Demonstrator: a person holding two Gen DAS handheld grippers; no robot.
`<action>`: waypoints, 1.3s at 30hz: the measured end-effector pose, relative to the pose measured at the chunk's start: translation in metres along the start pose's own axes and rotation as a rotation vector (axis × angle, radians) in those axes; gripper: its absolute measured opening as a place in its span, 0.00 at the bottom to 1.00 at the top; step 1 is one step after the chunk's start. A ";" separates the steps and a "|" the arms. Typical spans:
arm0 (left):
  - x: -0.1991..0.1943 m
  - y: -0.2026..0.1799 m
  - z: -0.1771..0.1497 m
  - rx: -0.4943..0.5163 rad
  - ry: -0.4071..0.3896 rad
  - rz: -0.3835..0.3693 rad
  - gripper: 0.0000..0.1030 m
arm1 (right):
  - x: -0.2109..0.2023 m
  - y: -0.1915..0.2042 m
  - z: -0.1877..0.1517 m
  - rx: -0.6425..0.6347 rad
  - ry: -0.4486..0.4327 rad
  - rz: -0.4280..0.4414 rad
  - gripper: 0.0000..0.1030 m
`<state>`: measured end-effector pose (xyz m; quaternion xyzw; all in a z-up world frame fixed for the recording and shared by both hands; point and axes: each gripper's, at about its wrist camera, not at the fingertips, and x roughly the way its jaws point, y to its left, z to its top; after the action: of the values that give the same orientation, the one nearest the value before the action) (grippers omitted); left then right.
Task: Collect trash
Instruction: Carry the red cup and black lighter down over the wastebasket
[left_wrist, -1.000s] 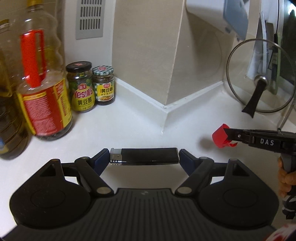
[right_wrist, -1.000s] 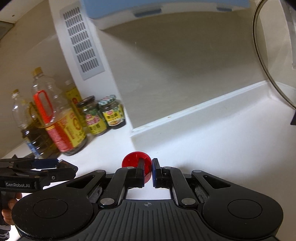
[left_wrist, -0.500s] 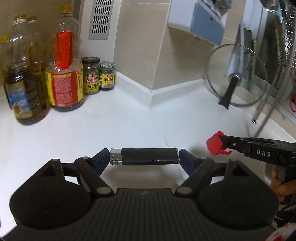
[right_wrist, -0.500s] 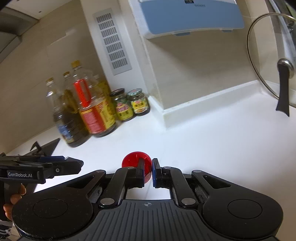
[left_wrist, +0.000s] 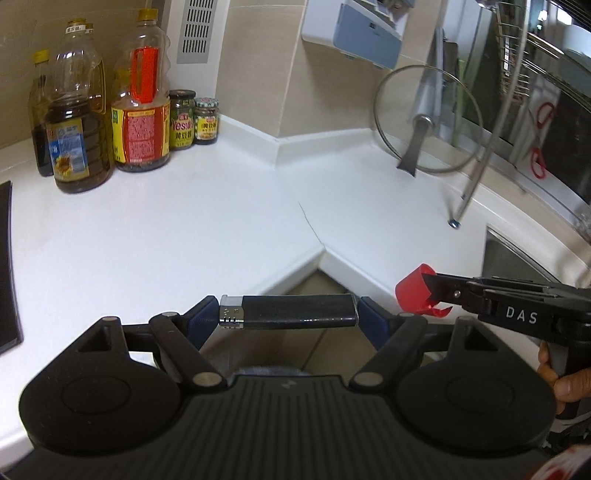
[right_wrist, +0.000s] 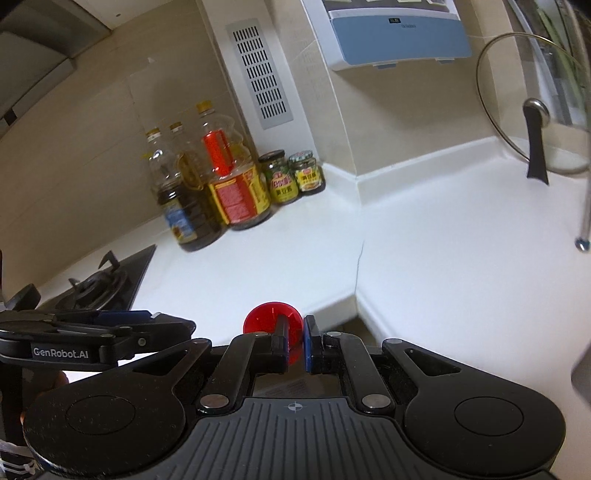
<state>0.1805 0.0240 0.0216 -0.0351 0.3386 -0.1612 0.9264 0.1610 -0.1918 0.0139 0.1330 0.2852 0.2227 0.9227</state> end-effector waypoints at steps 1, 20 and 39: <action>-0.004 -0.001 -0.005 0.005 0.003 -0.005 0.78 | -0.005 0.004 -0.005 0.003 0.000 -0.005 0.08; -0.030 -0.007 -0.072 -0.017 0.068 -0.011 0.78 | -0.040 0.003 -0.073 0.082 0.074 -0.069 0.08; 0.006 0.001 -0.122 -0.113 0.164 0.070 0.78 | 0.011 -0.034 -0.113 0.088 0.265 -0.041 0.08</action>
<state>0.1071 0.0282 -0.0764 -0.0622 0.4230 -0.1119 0.8970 0.1144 -0.2025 -0.0942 0.1370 0.4170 0.2067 0.8745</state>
